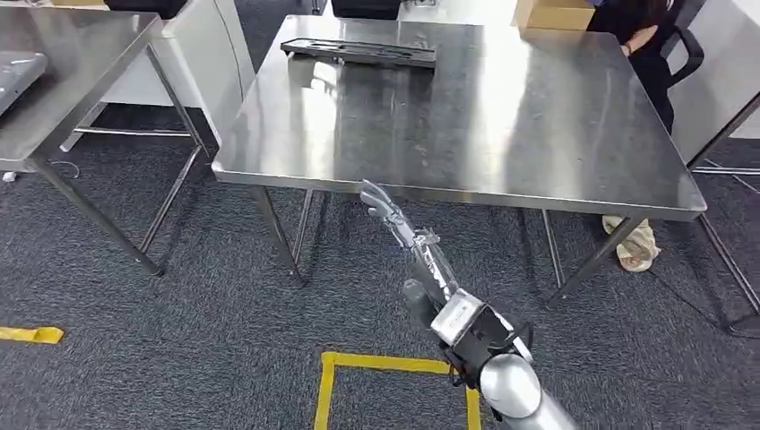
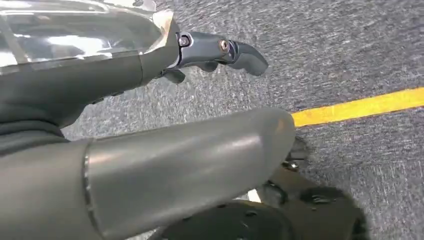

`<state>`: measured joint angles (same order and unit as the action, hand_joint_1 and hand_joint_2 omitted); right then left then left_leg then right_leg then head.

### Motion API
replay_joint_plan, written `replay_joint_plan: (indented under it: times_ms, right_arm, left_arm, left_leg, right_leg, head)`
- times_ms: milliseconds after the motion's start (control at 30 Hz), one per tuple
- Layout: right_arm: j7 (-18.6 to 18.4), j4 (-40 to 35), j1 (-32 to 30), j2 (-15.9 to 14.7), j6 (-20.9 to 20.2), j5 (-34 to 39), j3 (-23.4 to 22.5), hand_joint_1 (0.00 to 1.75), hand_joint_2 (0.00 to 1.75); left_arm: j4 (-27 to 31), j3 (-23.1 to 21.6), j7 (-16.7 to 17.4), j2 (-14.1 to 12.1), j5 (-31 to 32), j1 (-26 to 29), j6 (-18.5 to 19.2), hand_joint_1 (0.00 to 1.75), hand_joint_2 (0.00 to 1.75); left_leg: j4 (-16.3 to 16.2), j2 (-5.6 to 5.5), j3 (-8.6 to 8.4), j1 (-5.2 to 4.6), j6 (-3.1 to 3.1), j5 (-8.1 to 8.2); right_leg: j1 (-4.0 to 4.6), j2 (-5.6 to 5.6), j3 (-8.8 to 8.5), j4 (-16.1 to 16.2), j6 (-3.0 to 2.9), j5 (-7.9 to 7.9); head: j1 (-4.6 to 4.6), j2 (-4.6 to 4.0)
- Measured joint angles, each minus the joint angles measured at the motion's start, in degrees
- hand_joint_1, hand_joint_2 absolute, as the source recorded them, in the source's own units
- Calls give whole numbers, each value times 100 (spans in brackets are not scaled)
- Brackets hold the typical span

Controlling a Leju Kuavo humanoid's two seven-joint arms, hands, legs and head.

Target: Take the parts from the cabinet and place them on the table.

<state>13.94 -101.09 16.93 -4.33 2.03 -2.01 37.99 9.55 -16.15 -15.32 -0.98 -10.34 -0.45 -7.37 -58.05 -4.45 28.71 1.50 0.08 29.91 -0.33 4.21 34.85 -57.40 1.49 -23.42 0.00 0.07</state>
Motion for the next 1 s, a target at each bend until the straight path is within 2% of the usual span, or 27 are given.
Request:
replay_joint_plan:
  times_ms: [67, 100, 133, 167, 200, 233, 267, 300, 333, 367, 400, 433, 467, 500, 533, 600, 633, 667, 700, 767, 800, 833, 867, 900, 933, 967, 1000]
  right_arm:
    - [-57, 0, -159, -37, 77, -70, -85, 0, 0]
    - [-129, 4, -282, -85, 98, -81, -160, 0, 0]
    - [-160, 22, -428, -164, 107, -72, -252, 0, 0]
    - [-170, 48, -560, -228, 118, -55, -370, 0, 0]
    - [-168, 88, -655, -265, 118, -59, -448, 0, 0]
    - [-151, 148, -791, -336, 120, -85, -561, 0, 0]
    - [-133, 184, -897, -381, 118, -96, -625, 0, 0]
    - [-135, 221, -986, -417, 120, -111, -666, 0, 0]
    - [-224, 255, -1079, -452, 133, -148, -714, 0, 0]
    - [-359, 286, -1186, -487, 162, -185, -773, 0, 0]
    - [-508, 330, -1304, -516, 173, -223, -834, 0, 0]
    - [-617, 398, -1465, -564, 181, -256, -918, 0, 0]
    - [-699, 469, -1584, -603, 194, -260, -994, 0, 0]
    - [-781, 555, -1708, -623, 210, -223, -1065, 0, 0]
    - [-866, 654, -1817, -662, 232, -65, -1135, 0, 0]
    - [-1104, 1017, -2123, -693, 313, 585, -1305, 0, 0]
    - [-1233, 1321, -2276, -695, 444, 1009, -1416, 0, 0]
    - [-1294, 1618, -2398, -693, 578, 1260, -1462, 0, 0]
    - [-1329, 1873, -2455, -706, 665, 1393, -1475, 0, 0]
    - [-1254, 2765, -2463, -706, 866, 1708, -1508, 0, 0]
    - [-1149, 3281, -2444, -689, 920, 1821, -1517, 0, 0]
    - [-1051, 3869, -2413, -667, 946, 1924, -1517, 0, 0]
    - [-983, 4507, -2388, -638, 933, 2059, -1519, 0, 0]
    - [-951, 4964, -2368, -616, 894, 2134, -1523, 0, 0]
    - [-914, 5368, -2348, -597, 872, 2175, -1530, 0, 0]
    - [-892, 5640, -2324, -568, 866, 2190, -1532, 0, 0]
    - [-872, 5885, -2258, -546, 857, 2206, -1536, 0, 0]
  left_arm:
    - [0, -26, -33, 9, 22, 3, 4, 0, 0]
    - [0, -53, -70, 21, 24, 6, 22, 0, 0]
    - [0, -68, -109, 46, 26, 0, 48, 0, 0]
    - [0, -81, -138, 39, 24, 2, 55, 0, 0]
    - [-2, -85, -142, 39, 22, 6, 57, 0, 0]
    - [0, -89, -142, 44, 20, 32, 63, 0, 0]
    - [-2, -92, -142, 44, 17, 56, 68, 0, 0]
    - [-2, -94, -142, 44, 15, 72, 70, 0, 0]
    - [-2, -98, -140, 44, 15, 74, 70, 0, 0]
    - [-2, -101, -138, 50, 13, 68, 68, 0, 0]
    - [-2, -103, -133, 57, 13, 60, 66, 0, 0]
    - [-2, -103, -129, 66, 13, 56, 61, 0, 0]
    - [-2, -105, -127, 61, 13, 45, 57, 0, 0]
    - [-2, -107, -125, 63, 13, 54, 52, 0, 0]
    - [-2, -107, -125, 59, 13, 53, 52, 0, 0]
    - [-2, -114, -136, 63, 24, 45, 77, 0, 0]
    - [0, -127, -136, 61, 55, 42, 90, 0, 0]
    - [0, -138, -133, 48, 85, 37, 103, 0, 0]
    - [0, -140, -133, 50, 98, 42, 103, 0, 0]
    - [0, -146, -116, 50, 138, 59, 79, 0, 0]
    - [0, -153, -107, 46, 144, 60, 53, 0, 0]
    - [0, -164, -101, 41, 153, 63, 39, 0, 0]
    - [0, -190, -98, 37, 164, 63, 13, 0, 0]
    - [0, -208, -98, 31, 177, 62, 13, 0, 0]
    - [0, -225, -98, 22, 184, 61, 11, 0, 0]
    - [0, -232, -98, 7, 184, 62, 11, 0, 0]
    - [-2, -238, -96, 2, 184, 61, 11, 0, 0]
  left_leg:
    - [8, 123, 18, -64, 55, -1]
    - [58, 193, 17, -56, 124, -49]
    - [89, 289, 35, -25, 197, -105]
    - [93, 324, 76, -35, 256, -134]
    - [91, 386, 107, -41, 278, -153]
    - [88, 480, 162, -56, 288, -186]
    - [83, 570, 208, -63, 286, -208]
    - [82, 664, 242, -67, 282, -227]
    - [82, 748, 261, -67, 275, -241]
    - [82, 821, 264, -64, 265, -247]
    - [82, 881, 262, -58, 260, -249]
    - [81, 942, 252, -56, 248, -253]
    - [82, 981, 226, -67, 215, -263]
    - [97, 1018, 222, -90, 168, -260]
    - [103, 1063, 213, -81, 128, -269]
    - [135, 1179, 145, -77, 62, -262]
    - [110, 1174, 160, -58, 23, -228]
    - [-22, 847, 195, -39, -14, -83]
    - [-353, 620, 333, -27, -12, 188]
    - [-1274, 460, 728, -31, -28, 670]
    - [-1574, 442, 854, -33, -26, 749]
    - [-1589, 437, 850, -34, -16, 692]
    - [-1340, 426, 723, -36, 6, 498]
    - [-885, 397, 487, -35, 34, 240]
    - [-348, 277, 206, -34, 70, -2]
    - [2, -25, 25, -28, 123, -35]
    - [71, -21, 19, -28, 113, -17]
  right_leg:
    - [-14, 103, 36, 24, 109, 76]
    - [6, 167, 72, 39, 164, 113]
    - [-11, -2, 136, -52, 159, 49]
    - [20, -206, 260, -277, 138, -128]
    - [10, -277, 406, -593, 116, -305]
    - [3, -325, 660, -1189, 101, -573]
    - [-4, -338, 841, -1644, 109, -744]
    - [-13, -346, 894, -1853, 151, -802]
    - [-24, -359, 783, -1736, 199, -762]
    - [-35, -390, 513, -1378, 261, -652]
    - [-45, -461, 149, -824, 320, -495]
    - [-46, -653, -310, -131, 360, -341]
    - [-30, -877, -448, 117, 273, -393]
    - [20, -889, -396, 153, 237, -329]
    - [44, -796, -379, 118, 152, -326]
    - [55, -687, -354, 133, 70, -316]
    - [-71, -619, -444, 185, -7, -259]
    - [-71, -582, -411, 185, -26, -246]
    - [-81, -528, -374, 177, -88, -210]
    - [-56, -390, -312, 171, -124, -180]
    - [-38, -313, -295, 165, -134, -167]
    - [-31, -250, -289, 158, -128, -162]
    - [-22, -178, -282, 137, -123, -159]
    - [-22, -102, -276, 112, -121, -160]
    - [-20, -25, -270, 89, -118, -160]
    - [-35, 27, -251, 75, -107, -153]
    - [51, 107, -211, 38, -56, -145]
  head:
    - [-4, 0]
    - [-15, 0]
    - [-7, 0]
    - [15, 0]
    - [44, 0]
    - [48, 0]
    - [48, 2]
    - [48, 0]
    - [44, 0]
    - [48, 0]
    - [48, 0]
    - [48, 0]
    - [45, 2]
    - [52, 0]
    - [55, 2]
    - [55, 0]
    - [46, 0]
    - [39, 0]
    - [37, 0]
    - [28, 0]
    - [28, 0]
    - [33, 0]
    - [26, 0]
    - [33, 0]
    - [26, 0]
    - [33, 0]
    - [37, 0]
